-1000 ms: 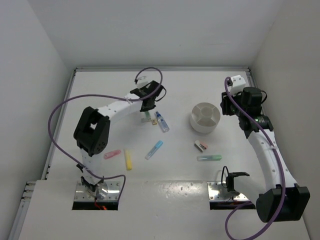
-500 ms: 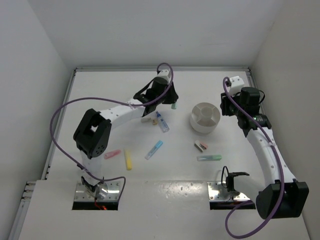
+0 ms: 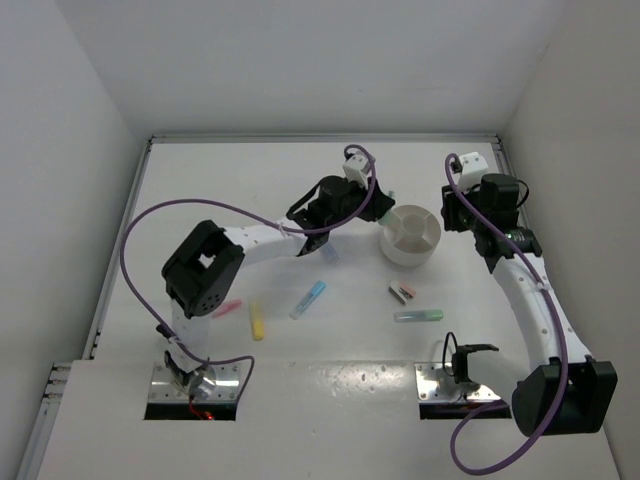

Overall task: Sort the stationery into containers
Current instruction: Place the pen in the storage box.

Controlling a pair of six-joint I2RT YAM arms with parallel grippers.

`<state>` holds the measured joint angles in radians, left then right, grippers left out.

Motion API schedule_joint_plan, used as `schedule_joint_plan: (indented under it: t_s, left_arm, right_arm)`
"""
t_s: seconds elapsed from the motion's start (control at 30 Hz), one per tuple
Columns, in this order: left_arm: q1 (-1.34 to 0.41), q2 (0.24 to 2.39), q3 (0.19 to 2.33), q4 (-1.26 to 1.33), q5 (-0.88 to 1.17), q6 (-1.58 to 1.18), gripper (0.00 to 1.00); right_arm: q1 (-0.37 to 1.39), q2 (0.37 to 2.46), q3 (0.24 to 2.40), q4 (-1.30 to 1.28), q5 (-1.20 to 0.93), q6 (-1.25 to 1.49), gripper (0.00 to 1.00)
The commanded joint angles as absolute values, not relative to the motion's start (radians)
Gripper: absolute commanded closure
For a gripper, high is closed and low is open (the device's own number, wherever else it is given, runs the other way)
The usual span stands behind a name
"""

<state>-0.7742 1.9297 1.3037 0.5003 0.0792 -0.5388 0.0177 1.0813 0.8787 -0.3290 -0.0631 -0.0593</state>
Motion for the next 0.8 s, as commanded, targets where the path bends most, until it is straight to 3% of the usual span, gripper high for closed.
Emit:
schedule_joint_plan:
  t_s: [0.0,0.6,0.77]
  left_arm:
    - [-0.776,1.953,1.324,0.689,0.132,-0.5,1.0]
    - [-0.785,2.137,1.456,0.701,0.192,-0.607,0.93]
    - [-0.785,2.146,1.476,0.669,0.192,-0.617,0.78]
  right_arm:
    - [0.025,1.081,0.879,-0.29,-0.048,-0.057,0.59]
    - [0.025,1.081,0.879,-0.29,-0.048,-0.066,0.59]
    - [0.025,1.081,0.879,-0.29,-0.048,-0.066,0.59]
